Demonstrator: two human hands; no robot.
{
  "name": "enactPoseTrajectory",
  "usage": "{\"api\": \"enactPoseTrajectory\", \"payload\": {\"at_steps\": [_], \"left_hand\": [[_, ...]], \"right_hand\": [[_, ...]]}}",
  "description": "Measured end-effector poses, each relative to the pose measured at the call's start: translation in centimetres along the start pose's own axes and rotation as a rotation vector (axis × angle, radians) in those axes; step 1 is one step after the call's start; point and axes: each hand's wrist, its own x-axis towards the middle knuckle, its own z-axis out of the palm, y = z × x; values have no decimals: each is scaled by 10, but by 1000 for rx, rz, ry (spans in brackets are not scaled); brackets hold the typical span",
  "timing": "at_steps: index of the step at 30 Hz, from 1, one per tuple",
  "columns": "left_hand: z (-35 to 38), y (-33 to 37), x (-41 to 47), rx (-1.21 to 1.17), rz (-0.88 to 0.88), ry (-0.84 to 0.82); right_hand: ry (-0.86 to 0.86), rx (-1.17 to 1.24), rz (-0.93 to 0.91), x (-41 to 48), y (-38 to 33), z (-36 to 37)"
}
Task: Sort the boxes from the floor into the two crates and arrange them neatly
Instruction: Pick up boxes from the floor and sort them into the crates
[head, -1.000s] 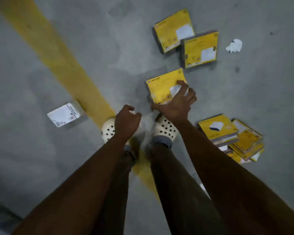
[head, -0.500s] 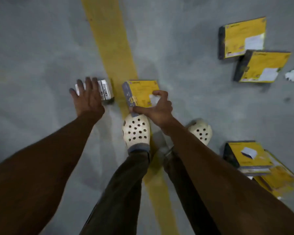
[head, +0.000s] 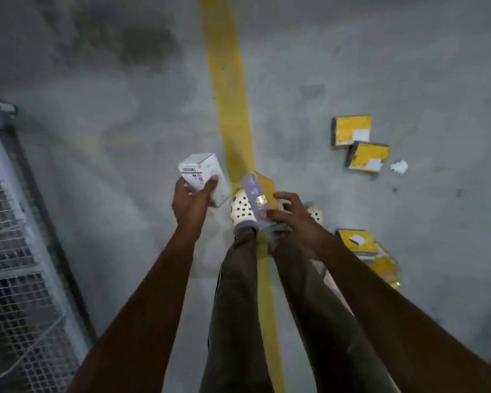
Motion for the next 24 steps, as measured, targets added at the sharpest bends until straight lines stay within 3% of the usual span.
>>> {"api": "enactPoseTrajectory", "payload": {"at_steps": [5, 7, 10, 17, 24], "left_hand": [[-84, 75, -115, -396, -17, -135], [-120, 98, -159, -592, -94, -172], [-173, 113, -214, -919, -77, -297], [-273, 89, -338, -1297, 118, -378], [-337, 27, -440, -1409, 250, -323]], "right_hand": [[-258, 528, 5, -132, -56, 23], [-324, 659, -29, -179, -69, 39], [-486, 782, -51, -243, -78, 66], [-760, 758, -32, -366, -50, 115], [-885, 632, 21, -442, 19, 172]]}}
